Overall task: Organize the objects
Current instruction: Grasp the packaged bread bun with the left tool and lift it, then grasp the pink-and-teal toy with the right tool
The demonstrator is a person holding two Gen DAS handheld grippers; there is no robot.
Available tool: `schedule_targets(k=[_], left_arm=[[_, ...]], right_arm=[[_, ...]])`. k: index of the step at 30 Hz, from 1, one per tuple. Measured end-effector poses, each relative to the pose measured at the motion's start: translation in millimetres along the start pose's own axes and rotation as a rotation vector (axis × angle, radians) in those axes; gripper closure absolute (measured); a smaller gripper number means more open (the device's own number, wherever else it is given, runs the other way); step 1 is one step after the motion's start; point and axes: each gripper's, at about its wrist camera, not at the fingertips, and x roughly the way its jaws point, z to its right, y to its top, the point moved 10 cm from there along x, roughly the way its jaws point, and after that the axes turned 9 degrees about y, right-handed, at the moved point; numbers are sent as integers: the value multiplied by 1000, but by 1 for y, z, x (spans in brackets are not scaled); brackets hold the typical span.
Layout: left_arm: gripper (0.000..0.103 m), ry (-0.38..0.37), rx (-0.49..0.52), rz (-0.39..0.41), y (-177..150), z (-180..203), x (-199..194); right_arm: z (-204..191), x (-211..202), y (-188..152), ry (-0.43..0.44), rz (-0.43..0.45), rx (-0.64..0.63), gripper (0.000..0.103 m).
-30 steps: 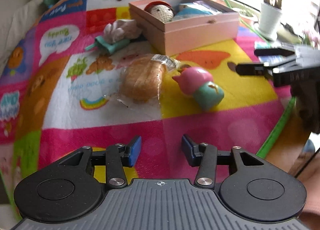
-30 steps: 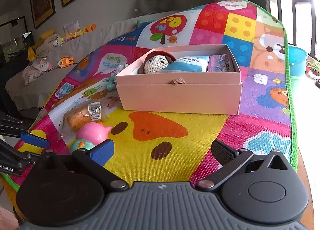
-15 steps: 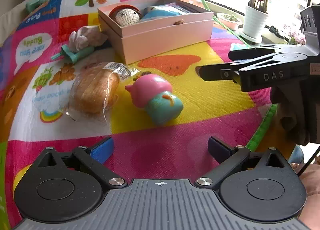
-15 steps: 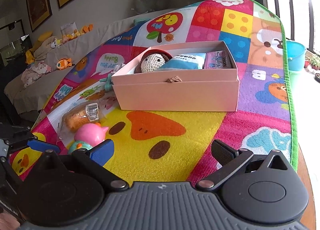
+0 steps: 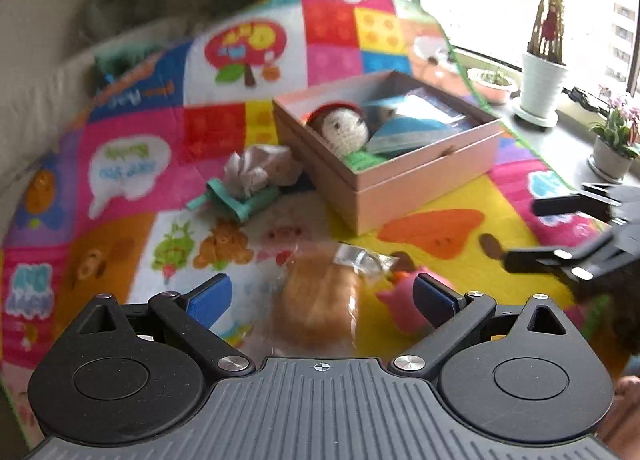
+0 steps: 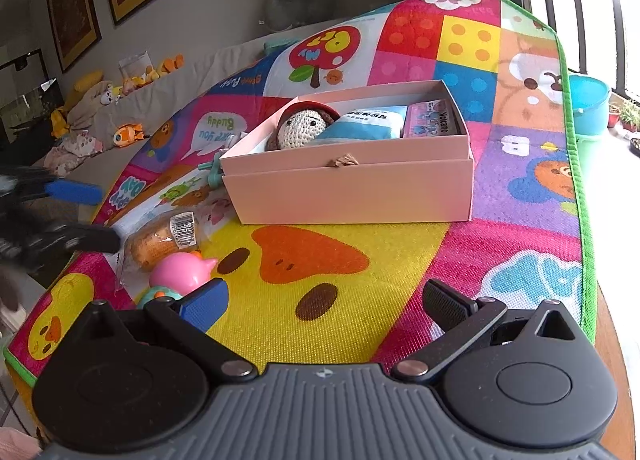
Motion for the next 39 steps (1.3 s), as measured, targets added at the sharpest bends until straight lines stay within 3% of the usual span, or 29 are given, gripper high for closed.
schedule_targets(k=[4, 5, 6, 7, 14, 19, 23, 29, 33, 39], left_arm=[[5, -9, -60, -95, -4, -4, 48], [10, -14, -82, -102, -6, -3, 53], [30, -35, -113, -103, -8, -2, 54], [34, -53, -145, -104, -11, -1, 52], [35, -27, -205, -120, -54, -4, 6], [35, 84, -314, -104, -82, -23, -16], [35, 106, -329, -88, -82, -23, -18], [33, 129, -315, -67, -82, -19, -17], [33, 127, -327, -57, -83, -19, -17], [33, 126, -330, -52, -83, -19, -17]], right_arm=[[1, 0, 0, 1, -2, 8, 0], [2, 0, 0, 1, -2, 12, 0], [2, 0, 0, 1, -2, 16, 0], [3, 0, 0, 2, -2, 20, 0], [3, 1, -1, 5, -9, 21, 0], [-12, 2, 0, 61, -24, -32, 0], [-56, 8, -3, 146, -65, -131, 0], [-94, 32, -12, 116, -116, -278, 6], [-104, 26, -19, 176, -152, -276, 9], [-119, 2, -20, 337, -163, -240, 9]])
